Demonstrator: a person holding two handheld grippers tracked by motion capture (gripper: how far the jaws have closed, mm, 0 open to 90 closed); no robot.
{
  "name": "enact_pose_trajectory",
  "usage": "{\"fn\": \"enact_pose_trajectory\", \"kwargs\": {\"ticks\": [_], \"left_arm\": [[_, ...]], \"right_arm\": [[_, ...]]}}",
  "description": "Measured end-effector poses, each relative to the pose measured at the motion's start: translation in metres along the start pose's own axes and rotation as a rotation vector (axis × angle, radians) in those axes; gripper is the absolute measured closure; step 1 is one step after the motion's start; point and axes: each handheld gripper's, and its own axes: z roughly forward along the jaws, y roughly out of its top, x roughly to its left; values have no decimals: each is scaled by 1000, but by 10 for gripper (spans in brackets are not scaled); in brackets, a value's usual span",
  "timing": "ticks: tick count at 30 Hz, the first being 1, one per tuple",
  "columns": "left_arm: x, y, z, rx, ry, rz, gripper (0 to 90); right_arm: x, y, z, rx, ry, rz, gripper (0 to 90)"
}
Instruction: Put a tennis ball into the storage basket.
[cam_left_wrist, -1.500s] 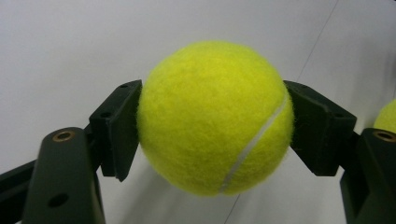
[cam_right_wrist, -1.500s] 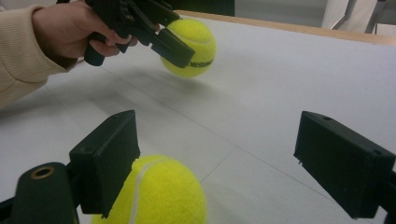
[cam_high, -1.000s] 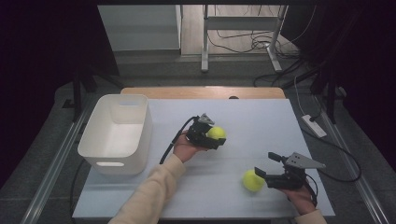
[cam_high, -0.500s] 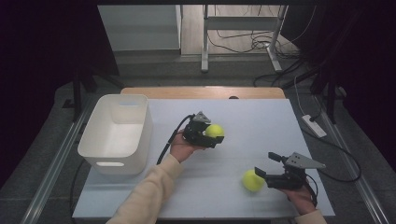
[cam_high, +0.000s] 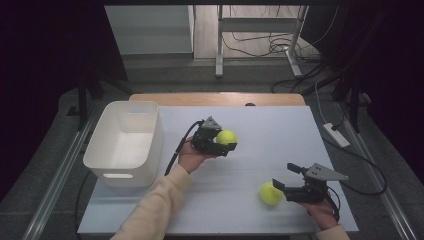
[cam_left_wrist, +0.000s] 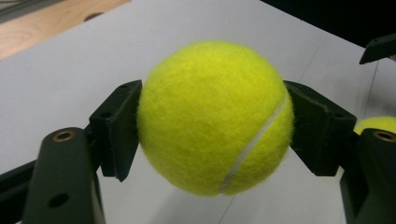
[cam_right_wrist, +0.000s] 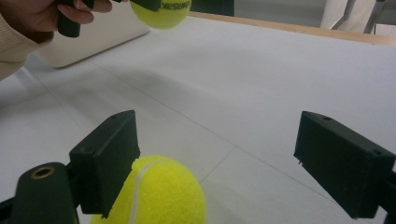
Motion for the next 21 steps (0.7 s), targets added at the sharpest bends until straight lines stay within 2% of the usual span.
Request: {"fn": "enact_pose_trajectory", "kwargs": {"ticks": [21], "left_arm": [[1,7,-29,-82,31,1,263]], "right_arm": [[0,0,0,-1,-6,1,135]]}}
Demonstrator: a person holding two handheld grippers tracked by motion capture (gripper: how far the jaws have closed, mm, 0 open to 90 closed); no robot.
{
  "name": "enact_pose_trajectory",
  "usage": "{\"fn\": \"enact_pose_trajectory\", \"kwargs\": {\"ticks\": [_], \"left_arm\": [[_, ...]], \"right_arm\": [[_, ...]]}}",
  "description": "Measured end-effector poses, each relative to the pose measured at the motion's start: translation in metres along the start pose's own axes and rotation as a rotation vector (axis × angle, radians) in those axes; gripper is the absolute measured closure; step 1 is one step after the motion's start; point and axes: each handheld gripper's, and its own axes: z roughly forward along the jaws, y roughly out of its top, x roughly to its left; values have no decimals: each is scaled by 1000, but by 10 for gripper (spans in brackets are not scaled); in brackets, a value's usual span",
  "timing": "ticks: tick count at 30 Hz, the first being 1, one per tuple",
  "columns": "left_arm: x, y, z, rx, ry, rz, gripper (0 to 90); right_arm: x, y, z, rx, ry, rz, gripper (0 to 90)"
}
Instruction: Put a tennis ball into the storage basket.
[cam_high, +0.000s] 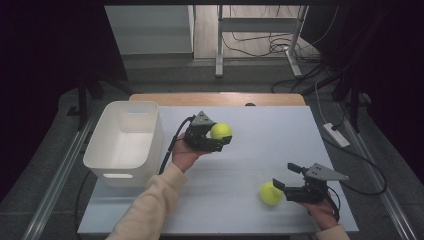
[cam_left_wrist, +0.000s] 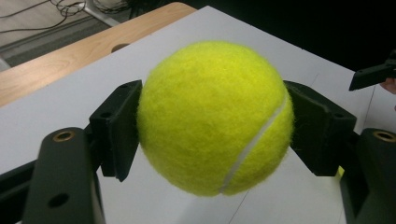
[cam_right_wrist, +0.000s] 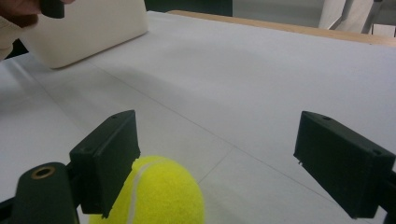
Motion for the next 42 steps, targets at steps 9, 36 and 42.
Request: {"fn": "enact_pose_trajectory", "kwargs": {"ticks": [9,36,42], "left_arm": [[0,2,-11,-27,-3,1,263],[4,15,-36,-79,9,5,263],[6,17,-43,-90,19,6,263]], "right_arm": [[0,0,0,3,0,-1,136],[0,0,0,2,0,-1,136],[0,0,0,2,-1,-1,136]]}}
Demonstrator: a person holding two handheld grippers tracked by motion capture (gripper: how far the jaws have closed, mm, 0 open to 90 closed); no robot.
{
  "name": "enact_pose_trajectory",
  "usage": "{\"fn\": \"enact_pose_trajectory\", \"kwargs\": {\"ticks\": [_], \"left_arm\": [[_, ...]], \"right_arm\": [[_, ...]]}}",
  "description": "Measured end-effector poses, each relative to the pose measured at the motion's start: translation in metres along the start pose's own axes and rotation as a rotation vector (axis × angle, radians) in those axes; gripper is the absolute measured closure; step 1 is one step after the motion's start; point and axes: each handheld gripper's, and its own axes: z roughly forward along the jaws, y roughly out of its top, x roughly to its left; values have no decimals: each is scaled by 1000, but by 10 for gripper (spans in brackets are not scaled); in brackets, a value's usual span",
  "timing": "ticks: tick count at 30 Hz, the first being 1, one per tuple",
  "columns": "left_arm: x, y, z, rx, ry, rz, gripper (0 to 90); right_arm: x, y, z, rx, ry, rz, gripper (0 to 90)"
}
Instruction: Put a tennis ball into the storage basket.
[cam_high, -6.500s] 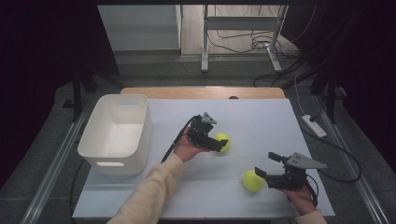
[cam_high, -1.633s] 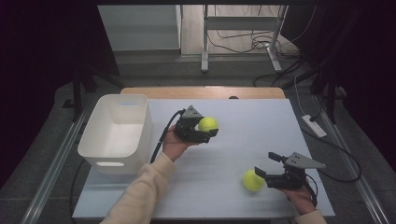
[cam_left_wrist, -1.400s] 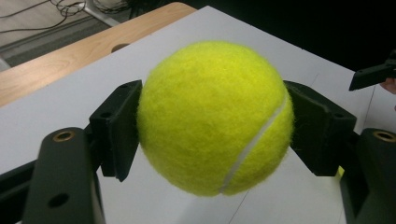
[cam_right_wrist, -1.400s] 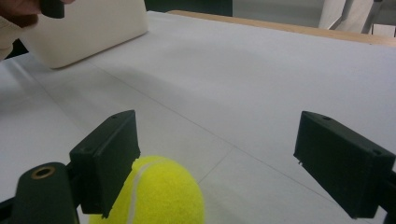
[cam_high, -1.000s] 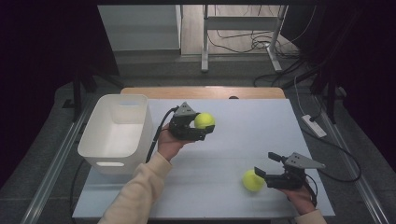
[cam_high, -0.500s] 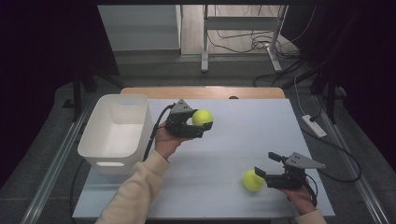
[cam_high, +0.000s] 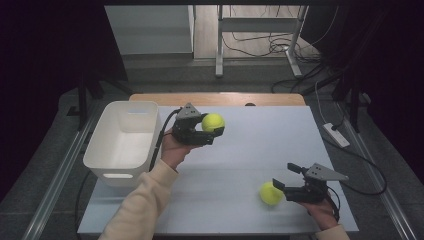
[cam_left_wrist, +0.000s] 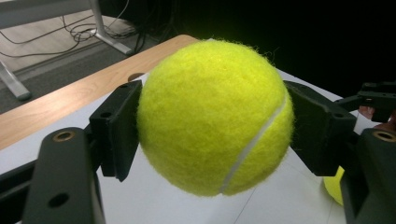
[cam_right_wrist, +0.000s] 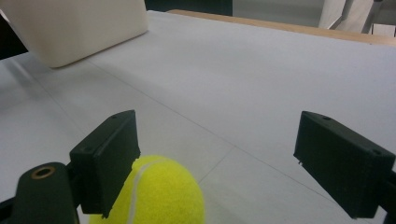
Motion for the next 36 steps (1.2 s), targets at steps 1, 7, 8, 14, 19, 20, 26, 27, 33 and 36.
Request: {"fn": "enact_pose_trajectory", "kwargs": {"ticks": [1,7,8,14,19,20,26,27,33,36], "left_arm": [[0,1,-1,-3,1,0,263],[2,5,-9,-13,16,6,263],[3,6,-10,-16,19,7,263],[5,9,-17,-25,33,11,263],[8,11,-22,-29,44,10,263],[8,11,-22,-29,44,10,263],[13,14,-30,-34,69,11,263],[13,14,-30,-37,72,10,263],[18,14,-38,-43,92,4,263],[21,13,-43,-46,102,3,263]], "right_arm": [[0,0,0,0,0,0,136],[0,0,0,2,1,-2,136],[0,0,0,0,0,-1,136],[0,0,0,0,0,0,136],[0,0,0,-1,2,0,136],[0,0,0,-2,2,0,136],[0,0,0,-2,1,2,136],[0,0,0,-3,1,2,136],[0,0,0,-2,1,2,136],[0,0,0,-3,0,1,136]]}}
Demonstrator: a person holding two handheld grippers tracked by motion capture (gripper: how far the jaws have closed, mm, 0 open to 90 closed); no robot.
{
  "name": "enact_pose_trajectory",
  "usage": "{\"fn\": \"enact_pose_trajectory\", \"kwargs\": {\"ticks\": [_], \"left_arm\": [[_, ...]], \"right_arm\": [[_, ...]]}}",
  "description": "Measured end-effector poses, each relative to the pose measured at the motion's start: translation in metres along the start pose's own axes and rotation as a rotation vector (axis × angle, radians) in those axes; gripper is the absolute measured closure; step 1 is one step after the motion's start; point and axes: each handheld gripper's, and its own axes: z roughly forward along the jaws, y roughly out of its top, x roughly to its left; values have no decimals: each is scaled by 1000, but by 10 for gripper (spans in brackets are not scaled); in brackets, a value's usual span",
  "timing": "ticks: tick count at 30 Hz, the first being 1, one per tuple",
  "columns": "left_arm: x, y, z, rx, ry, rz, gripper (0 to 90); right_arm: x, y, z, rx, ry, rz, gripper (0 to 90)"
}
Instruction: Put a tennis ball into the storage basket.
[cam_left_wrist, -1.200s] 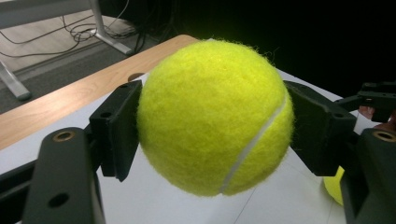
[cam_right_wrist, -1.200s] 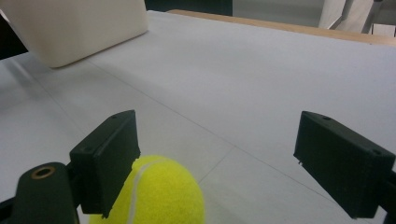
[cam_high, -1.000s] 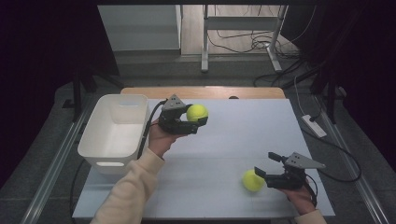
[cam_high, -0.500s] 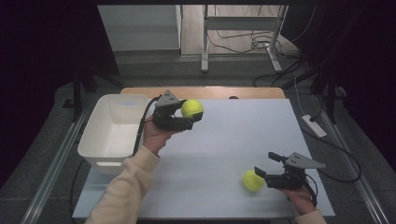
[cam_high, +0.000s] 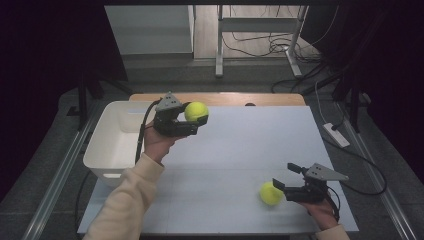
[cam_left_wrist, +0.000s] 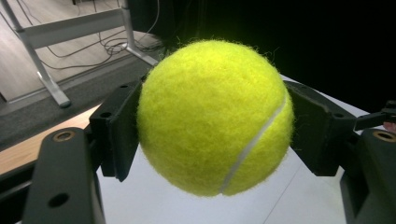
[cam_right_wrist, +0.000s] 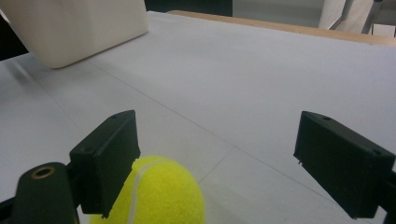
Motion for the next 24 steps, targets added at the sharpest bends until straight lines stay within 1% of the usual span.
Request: {"fn": "enact_pose_trajectory", "kwargs": {"ticks": [4,6,10,19,22,24], "left_arm": [[4,-1,-6,-3,17,-3,263],[5,-1,-7,-4,18,-6,262],[10,-2,-12,-4,38,-9,262],[18,-4,-18,-7,61,-21,263],[22,-6,-21,-1,77,-24,263],[24,-7,-22,-1,80,-28,263]], "right_arm": [[0,0,0,0,-1,0,136],[0,0,0,1,0,0,136],[0,0,0,0,-1,0,136],[0,0,0,1,-1,-1,136],[0,0,0,1,-2,-3,136],[0,0,0,1,-2,-5,136]]}}
